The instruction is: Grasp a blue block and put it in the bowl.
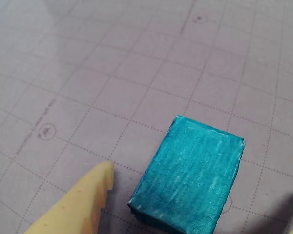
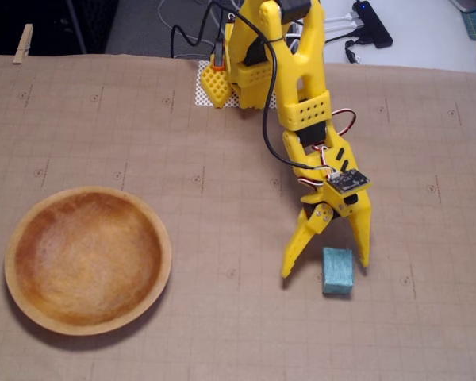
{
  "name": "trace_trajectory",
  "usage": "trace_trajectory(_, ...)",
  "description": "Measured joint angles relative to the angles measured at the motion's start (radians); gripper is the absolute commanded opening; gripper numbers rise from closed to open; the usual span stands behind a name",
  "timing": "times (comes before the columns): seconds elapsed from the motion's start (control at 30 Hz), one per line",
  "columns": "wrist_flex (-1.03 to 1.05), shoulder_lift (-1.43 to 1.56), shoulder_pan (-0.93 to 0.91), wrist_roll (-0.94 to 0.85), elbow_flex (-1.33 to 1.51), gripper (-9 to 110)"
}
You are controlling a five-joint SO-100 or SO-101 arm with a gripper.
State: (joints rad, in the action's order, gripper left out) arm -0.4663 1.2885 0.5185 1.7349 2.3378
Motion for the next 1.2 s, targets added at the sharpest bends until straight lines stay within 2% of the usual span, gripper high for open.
trace_trajectory(1.07,0.000,-0.006,0.000,0.000,-0.005,52)
trace_trajectory(1.2,0.000,-0.006,0.000,0.000,-0.005,48)
